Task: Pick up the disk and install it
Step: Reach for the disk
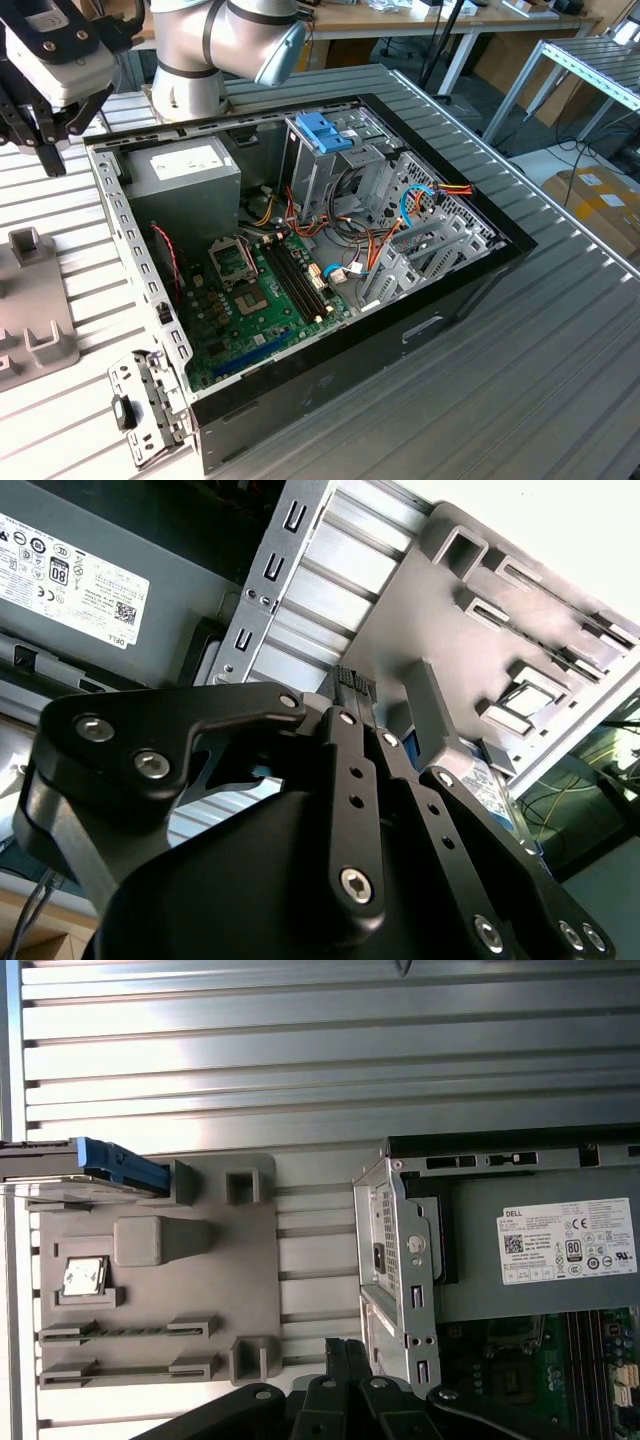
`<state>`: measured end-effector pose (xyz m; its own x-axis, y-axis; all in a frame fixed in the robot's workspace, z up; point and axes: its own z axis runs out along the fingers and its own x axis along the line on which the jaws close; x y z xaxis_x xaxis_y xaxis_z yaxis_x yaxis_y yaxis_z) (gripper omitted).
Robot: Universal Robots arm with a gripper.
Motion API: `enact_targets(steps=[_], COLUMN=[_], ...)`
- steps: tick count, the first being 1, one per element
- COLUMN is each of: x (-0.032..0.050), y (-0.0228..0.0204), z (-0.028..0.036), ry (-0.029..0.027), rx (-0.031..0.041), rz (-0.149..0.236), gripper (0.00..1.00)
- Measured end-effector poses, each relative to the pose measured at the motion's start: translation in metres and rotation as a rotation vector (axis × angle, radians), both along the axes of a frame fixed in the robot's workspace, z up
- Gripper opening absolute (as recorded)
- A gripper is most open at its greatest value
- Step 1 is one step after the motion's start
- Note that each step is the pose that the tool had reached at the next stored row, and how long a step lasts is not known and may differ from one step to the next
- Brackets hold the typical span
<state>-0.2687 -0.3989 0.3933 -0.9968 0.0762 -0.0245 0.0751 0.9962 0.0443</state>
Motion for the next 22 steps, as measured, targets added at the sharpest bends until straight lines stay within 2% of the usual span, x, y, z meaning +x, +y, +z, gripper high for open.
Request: enact_targets(steps=[22], x=[-0.0104], y=[0.0000], z=[-0.0001], ry=[-0.0001], rx=[0.0001], rz=[0.000], gripper=[0.11])
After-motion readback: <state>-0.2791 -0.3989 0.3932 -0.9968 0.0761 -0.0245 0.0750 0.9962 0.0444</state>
